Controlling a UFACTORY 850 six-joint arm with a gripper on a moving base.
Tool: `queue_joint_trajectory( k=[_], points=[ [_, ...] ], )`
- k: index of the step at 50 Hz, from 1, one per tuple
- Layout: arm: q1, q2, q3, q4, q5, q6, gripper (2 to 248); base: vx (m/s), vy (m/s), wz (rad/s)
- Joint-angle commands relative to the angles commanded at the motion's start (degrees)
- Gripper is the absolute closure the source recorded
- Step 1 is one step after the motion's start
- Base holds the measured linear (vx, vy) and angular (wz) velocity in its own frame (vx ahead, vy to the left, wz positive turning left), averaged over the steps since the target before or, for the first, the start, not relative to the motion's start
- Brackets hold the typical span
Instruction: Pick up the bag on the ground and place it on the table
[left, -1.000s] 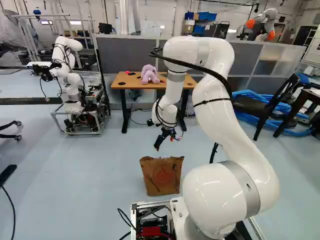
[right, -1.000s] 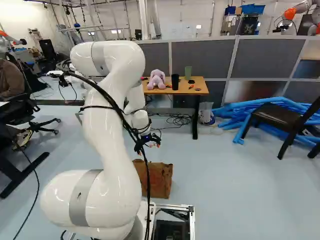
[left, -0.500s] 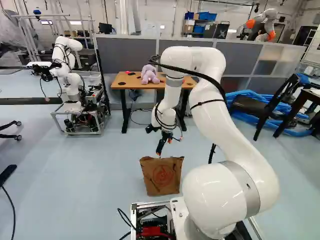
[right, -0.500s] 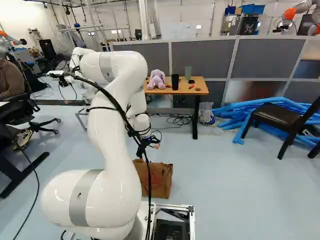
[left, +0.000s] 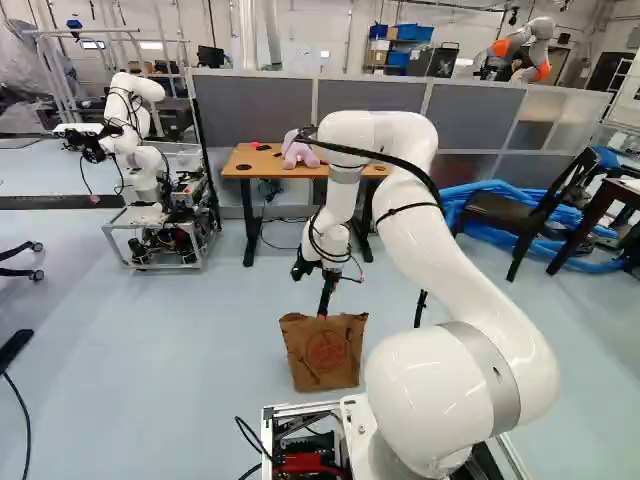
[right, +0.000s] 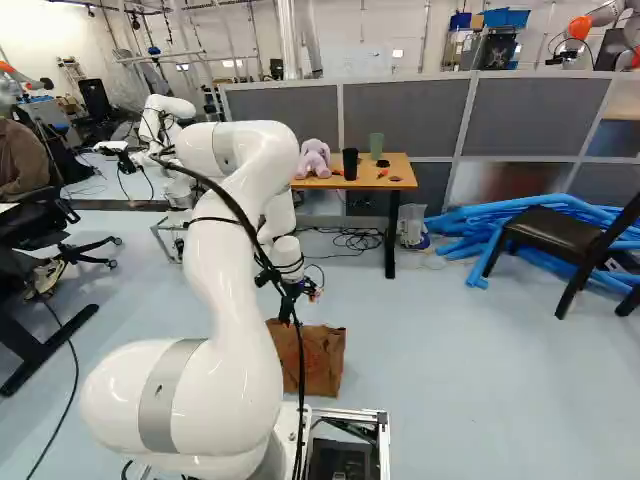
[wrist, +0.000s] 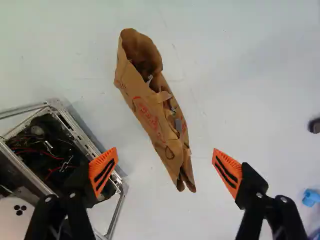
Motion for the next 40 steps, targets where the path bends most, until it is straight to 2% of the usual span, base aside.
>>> queue_joint_trajectory(
  k=[35,40],
  points=[
    [0.0,-7.91,-5.98,0.0,0.0,-21.07,3,0.0,0.0,0.0],
    [0.0,-9.03,-6.87,0.0,0.0,-22.69,3,0.0,0.0,0.0]
  ],
)
